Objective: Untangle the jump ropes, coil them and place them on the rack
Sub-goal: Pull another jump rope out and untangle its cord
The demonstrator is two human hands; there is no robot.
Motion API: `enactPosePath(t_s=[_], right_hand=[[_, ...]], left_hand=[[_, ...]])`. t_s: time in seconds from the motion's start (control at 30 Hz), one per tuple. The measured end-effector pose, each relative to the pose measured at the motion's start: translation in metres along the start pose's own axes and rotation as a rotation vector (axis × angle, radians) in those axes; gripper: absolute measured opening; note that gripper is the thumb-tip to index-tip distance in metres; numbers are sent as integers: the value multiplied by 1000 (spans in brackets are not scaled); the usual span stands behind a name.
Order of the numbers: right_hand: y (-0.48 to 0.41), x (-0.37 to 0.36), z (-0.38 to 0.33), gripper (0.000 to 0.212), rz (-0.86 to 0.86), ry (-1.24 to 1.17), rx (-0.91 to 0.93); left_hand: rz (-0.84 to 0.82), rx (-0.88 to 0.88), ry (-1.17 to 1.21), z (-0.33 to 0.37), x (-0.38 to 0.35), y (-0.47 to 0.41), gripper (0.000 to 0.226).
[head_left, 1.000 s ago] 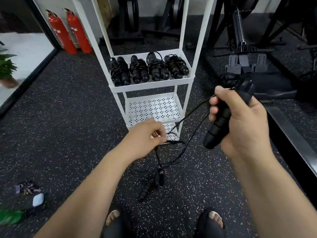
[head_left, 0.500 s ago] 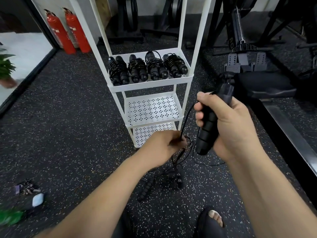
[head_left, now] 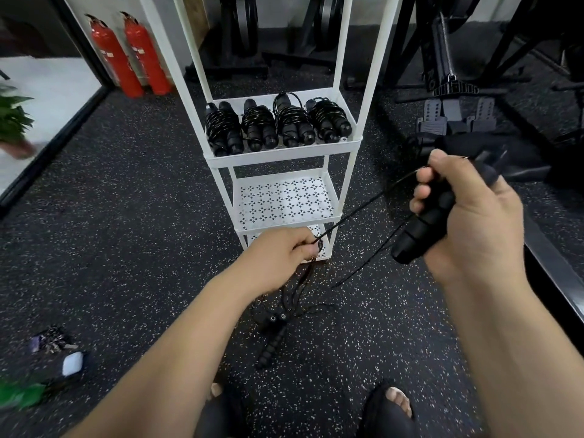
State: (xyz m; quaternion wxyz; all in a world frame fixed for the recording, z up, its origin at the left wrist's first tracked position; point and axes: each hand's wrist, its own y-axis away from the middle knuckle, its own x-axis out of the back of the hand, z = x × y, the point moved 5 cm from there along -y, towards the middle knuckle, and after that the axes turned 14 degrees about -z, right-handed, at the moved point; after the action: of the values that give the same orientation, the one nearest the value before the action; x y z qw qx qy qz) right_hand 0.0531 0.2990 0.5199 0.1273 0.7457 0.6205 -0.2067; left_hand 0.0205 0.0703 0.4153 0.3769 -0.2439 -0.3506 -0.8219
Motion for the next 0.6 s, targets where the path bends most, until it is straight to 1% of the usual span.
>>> enactPosePath(t_s=[0.07, 0.17, 0.3, 0.4, 0.47, 0.6], right_hand=[[-2, 1, 1, 14, 3, -17, -9], [-3, -3, 17, 27, -64, -19, -111], [4, -18, 54, 17, -221, 146, -300], [8, -22, 75, 19, -278, 258, -423], [8, -21, 81, 23, -248, 269, -427], [6, -21, 80, 24, -203, 288, -321]], left_hand=[[32, -43, 53, 0, 3, 3, 18], [65, -106, 128, 1, 7, 7, 19], [93, -162, 161, 14, 12, 10, 14], [150, -244, 127, 25, 16, 15, 15], [171, -281, 102, 29, 18, 18, 16], [199, -296, 148, 31, 21, 22, 16]])
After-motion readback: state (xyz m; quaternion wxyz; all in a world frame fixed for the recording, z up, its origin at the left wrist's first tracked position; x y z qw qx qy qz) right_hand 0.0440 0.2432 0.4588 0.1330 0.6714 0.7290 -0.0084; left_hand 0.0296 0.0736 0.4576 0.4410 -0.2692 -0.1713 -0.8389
